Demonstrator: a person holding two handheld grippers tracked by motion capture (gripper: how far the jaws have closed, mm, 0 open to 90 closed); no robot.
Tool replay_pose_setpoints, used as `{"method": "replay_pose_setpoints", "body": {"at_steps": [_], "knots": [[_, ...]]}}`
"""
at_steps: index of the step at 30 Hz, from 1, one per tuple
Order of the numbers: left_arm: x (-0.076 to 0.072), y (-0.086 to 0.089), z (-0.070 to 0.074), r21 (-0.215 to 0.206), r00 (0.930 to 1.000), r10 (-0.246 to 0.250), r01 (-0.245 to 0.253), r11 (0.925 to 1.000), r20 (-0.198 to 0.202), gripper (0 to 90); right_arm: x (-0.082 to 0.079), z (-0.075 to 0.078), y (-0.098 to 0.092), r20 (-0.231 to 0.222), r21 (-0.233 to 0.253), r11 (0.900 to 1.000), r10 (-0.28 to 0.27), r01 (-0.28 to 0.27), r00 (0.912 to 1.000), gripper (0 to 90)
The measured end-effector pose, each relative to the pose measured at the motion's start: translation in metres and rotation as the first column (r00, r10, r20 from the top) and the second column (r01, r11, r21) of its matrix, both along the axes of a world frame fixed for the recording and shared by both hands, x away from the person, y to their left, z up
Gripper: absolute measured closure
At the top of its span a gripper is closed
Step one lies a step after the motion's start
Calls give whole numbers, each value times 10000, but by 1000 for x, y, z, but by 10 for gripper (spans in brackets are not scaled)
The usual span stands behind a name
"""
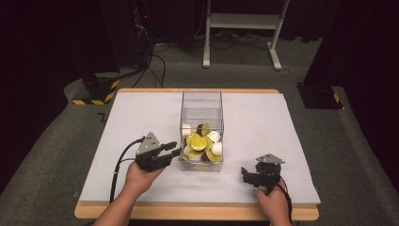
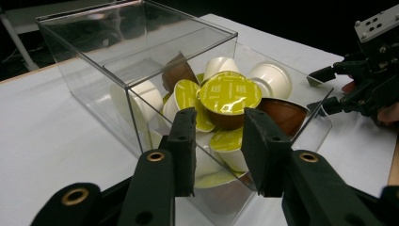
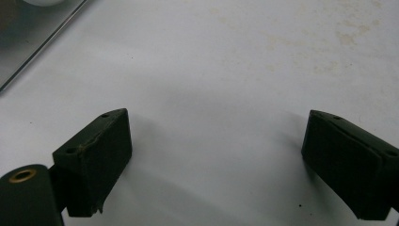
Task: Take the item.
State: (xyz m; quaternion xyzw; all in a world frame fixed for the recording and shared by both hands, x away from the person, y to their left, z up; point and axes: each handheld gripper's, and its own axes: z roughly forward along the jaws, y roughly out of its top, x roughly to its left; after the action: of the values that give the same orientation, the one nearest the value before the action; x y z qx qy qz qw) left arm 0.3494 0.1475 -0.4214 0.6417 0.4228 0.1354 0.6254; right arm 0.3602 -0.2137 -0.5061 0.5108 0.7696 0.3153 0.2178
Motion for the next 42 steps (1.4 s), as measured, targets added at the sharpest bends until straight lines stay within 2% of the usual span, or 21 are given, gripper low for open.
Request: {"method": "replay_pose_setpoints", "body": {"at_steps": [10,11,14,19,30,31,39,42], "knots": [[8,-14,4,-125,9997,-180,178,9998,-142,635,0,0,0,4,-2,10000,2,-2,10000,89],[9,-14,5,13,9996,-272,272,9996,-114,634,0,0,0,3,3,10000,5,-5,10000,89],[12,-19,7,-58,9996,-239,238,9997,-142,626,0,0,0,0,1,10000,-3,3,10000,89],[18,-25,9,156,9994,-335,337,9993,-101,619,0,0,0,1,3,10000,6,-6,10000,89],[30,-34,8,1,9988,-306,307,9995,-391,592,0,0,0,2,6,10000,-2,2,10000,89],[32,-34,8,180,9986,-374,381,9991,-361,587,0,0,0,0,6,10000,-2,2,10000,89],[40,-41,7,164,9981,-319,328,9993,-527,510,0,0,0,0,8,10000,-3,3,10000,89],[45,-45,5,398,9973,-287,315,9987,-679,458,0,0,0,-9,8,10000,6,-6,10000,90]]}}
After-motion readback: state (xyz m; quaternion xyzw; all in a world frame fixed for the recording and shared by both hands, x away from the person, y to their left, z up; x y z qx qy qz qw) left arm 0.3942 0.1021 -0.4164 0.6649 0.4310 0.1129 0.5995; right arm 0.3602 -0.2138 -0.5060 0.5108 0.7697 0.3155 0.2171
